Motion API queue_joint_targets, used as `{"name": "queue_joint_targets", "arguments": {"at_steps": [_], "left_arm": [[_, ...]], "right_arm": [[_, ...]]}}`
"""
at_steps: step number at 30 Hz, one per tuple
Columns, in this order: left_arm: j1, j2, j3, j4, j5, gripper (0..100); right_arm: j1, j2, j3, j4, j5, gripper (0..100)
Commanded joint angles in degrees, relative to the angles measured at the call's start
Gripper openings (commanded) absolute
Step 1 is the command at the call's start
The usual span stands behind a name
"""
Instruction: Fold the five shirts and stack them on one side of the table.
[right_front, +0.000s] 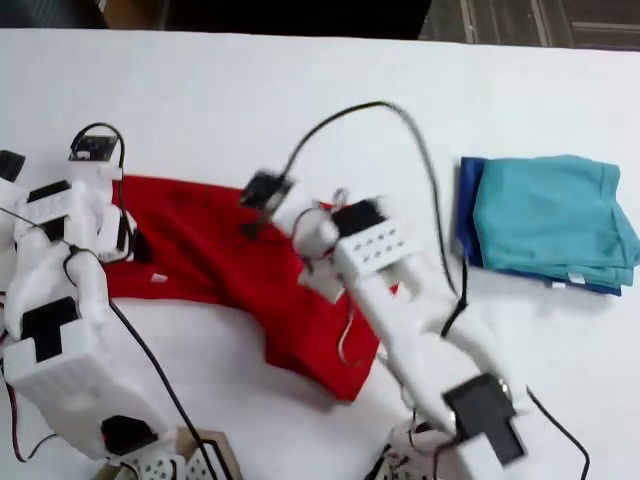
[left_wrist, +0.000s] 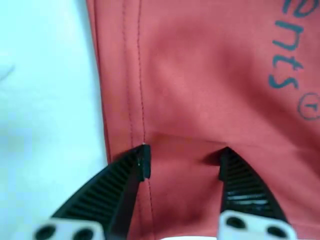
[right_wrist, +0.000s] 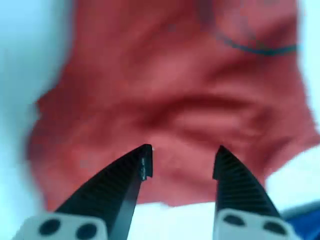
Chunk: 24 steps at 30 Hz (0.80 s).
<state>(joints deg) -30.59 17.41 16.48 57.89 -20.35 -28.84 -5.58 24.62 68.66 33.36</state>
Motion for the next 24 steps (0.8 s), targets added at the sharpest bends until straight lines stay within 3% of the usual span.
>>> {"name": "queue_joint_targets", "arguments": {"at_steps": [1,6,16,24], "left_arm": [[0.2,0.4,-0.7,-0.4,0.4,24],[0.2,0.4,-0.7,-0.4,0.4,24],[0.2,0.4,-0.7,-0.4,0.4,24],[0.2,0.4,-0.7,-0.4,0.4,24]], "right_arm": [[8.3,5.5,-1.7,-10.9,-1.8,18.2],[13.6,15.1,-9.3,-14.5,-9.7,2.1],[15.1,31.8,-24.7,-13.6,-9.4,1.9],[19.4,34.3,-35.3,-3.1,-9.3,2.0]]}}
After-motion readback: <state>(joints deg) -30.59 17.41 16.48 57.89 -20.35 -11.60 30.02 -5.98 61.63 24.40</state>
